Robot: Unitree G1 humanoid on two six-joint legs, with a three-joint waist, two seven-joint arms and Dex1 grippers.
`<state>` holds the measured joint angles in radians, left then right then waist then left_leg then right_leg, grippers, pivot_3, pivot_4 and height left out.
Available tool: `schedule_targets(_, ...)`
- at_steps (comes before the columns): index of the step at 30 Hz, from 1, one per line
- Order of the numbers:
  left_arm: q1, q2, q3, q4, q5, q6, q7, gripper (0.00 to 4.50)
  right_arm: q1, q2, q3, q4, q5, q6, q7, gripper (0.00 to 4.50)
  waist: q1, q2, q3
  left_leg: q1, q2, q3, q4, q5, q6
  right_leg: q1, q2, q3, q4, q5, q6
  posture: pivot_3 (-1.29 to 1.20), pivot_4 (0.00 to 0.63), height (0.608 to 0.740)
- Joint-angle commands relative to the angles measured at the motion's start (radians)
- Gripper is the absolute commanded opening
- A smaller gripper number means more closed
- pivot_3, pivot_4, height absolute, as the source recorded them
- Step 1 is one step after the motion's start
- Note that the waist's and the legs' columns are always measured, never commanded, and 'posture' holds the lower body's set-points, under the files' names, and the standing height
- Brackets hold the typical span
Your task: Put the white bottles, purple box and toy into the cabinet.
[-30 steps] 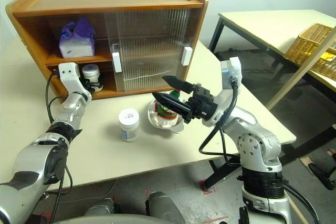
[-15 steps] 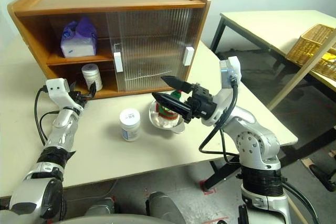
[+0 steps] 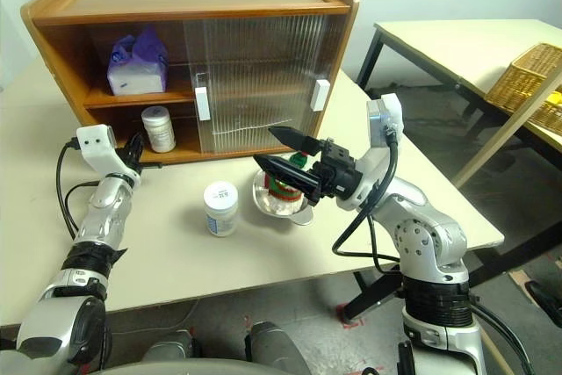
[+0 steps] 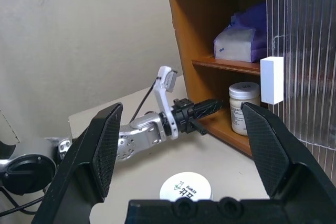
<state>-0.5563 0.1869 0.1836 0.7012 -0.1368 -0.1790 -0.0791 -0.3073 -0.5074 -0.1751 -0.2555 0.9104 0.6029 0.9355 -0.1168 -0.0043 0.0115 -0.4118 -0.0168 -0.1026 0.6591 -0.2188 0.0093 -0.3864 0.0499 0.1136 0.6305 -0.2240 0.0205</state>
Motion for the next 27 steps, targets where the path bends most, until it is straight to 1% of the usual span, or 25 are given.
schedule_targets(1, -0.028, 0.011, 0.005, 0.082, 0.017, -0.001, 0.015, 0.02, 0.0, -0.002, -0.002, -0.012, 0.005, 0.006, -0.007, 4.5, 0.0, 0.0, 0.0, 0.0, 0.0, 0.0, 0.0, 0.0, 0.0, 0.0, 0.0, 0.0, 0.0, 0.0, 0.0, -0.2, 0.012, 0.74)
schedule_targets(9, -0.17, 0.02, 0.007, 0.324, 0.032, -0.059, 0.028, 0.02, -0.002, -0.008, -0.005, -0.018, 0.009, 0.012, -0.014, 4.5, 0.0, 0.0, 0.0, 0.0, 0.0, 0.0, 0.0, 0.001, 0.002, 0.0, 0.0, 0.002, 0.0, 0.0, 0.0, -0.21, 0.014, 0.74)
schedule_targets(13, -0.215, 0.023, 0.006, 0.404, 0.036, -0.083, 0.03, 0.02, -0.002, -0.012, -0.007, -0.021, 0.011, 0.014, -0.016, 4.5, -0.003, 0.0, 0.0, 0.0, 0.0, 0.002, 0.0, 0.003, 0.007, 0.0, 0.001, 0.003, 0.0, 0.0, 0.001, -0.21, 0.014, 0.74)
schedule_targets(17, -0.248, 0.021, 0.002, 0.456, 0.039, -0.096, 0.028, 0.02, 0.001, -0.012, -0.008, -0.028, 0.014, 0.014, -0.023, 4.5, -0.005, 0.0, 0.0, 0.0, 0.0, 0.003, 0.0, 0.004, 0.01, -0.001, 0.002, 0.004, 0.0, 0.0, 0.002, -0.21, 0.014, 0.74)
schedule_targets(19, -0.256, 0.019, -0.001, 0.476, 0.042, -0.098, 0.024, 0.02, 0.002, -0.012, -0.008, -0.031, 0.015, 0.015, -0.026, 4.5, -0.005, 0.0, 0.0, 0.0, -0.007, 0.003, 0.0, 0.004, 0.011, -0.001, 0.002, 0.004, 0.0, 0.0, 0.002, -0.21, 0.014, 0.74)
schedule_targets(21, -0.264, 0.012, -0.005, 0.494, 0.044, -0.097, 0.019, 0.02, 0.003, -0.014, -0.011, -0.032, 0.016, 0.016, -0.026, 4.5, -0.006, 0.0, 0.0, 0.0, -0.007, 0.003, 0.0, 0.004, 0.012, -0.001, 0.002, 0.005, -0.001, 0.0, 0.003, -0.23, 0.012, 0.74)
schedule_targets(27, -0.291, -0.008, -0.013, 0.524, 0.052, -0.095, -0.003, 0.02, 0.009, -0.02, -0.014, -0.038, 0.022, 0.015, -0.033, 4.5, -0.012, 0.0, 0.0, 0.0, -0.01, 0.003, 0.001, 0.004, 0.013, -0.001, 0.0, 0.005, -0.001, 0.0, 0.004, -0.24, 0.012, 0.74)
